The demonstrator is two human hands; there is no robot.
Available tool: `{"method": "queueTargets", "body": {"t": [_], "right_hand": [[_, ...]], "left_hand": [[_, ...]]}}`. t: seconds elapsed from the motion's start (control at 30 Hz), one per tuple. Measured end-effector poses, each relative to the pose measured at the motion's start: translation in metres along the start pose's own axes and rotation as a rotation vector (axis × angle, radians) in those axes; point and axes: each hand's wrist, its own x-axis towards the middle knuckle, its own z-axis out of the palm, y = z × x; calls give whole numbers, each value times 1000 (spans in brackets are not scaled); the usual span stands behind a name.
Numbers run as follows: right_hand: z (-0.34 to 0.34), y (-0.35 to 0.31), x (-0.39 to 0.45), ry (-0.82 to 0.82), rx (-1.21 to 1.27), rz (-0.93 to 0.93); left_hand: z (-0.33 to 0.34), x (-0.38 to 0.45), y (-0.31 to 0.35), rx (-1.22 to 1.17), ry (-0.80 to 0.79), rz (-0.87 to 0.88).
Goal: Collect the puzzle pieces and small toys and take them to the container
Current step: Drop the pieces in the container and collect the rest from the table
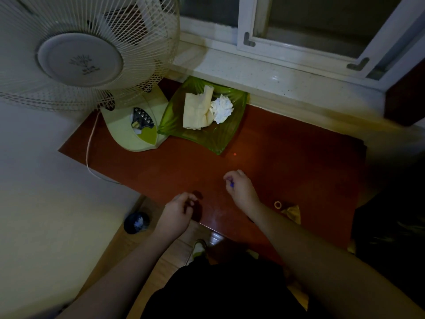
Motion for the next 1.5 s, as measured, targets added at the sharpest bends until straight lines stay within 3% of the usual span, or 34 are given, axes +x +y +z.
{"method": "queueTargets", "body": {"t": [0.2, 0.33, 0.5, 0.73, 1.0, 1.23, 1.33, 1.5], "right_hand": [[-36, -14, -2, 73, 1068, 515], [-61, -11, -3, 69, 1449, 670], [-74, 8, -2, 27, 1423, 726], [-98, 28, -7, 17, 1064, 627], [-139, 61, -21, 35, 958, 666], [-151, 76, -29, 39, 1036, 683], [-154, 81, -33, 26, 1045, 669], [-156, 88, -37, 22, 1079, 675]], "left_hand": [[7, 6, 10, -30, -44, -2], [17, 7, 24, -35, -92, 39], [50, 8, 46, 28, -207, 170], [101, 18, 78, 267, -453, 370], [120, 32, 91, 460, -446, 342], [125, 39, 102, 724, -410, 494], [127, 44, 109, 676, -395, 519], [125, 54, 135, 212, -369, 304]]}}
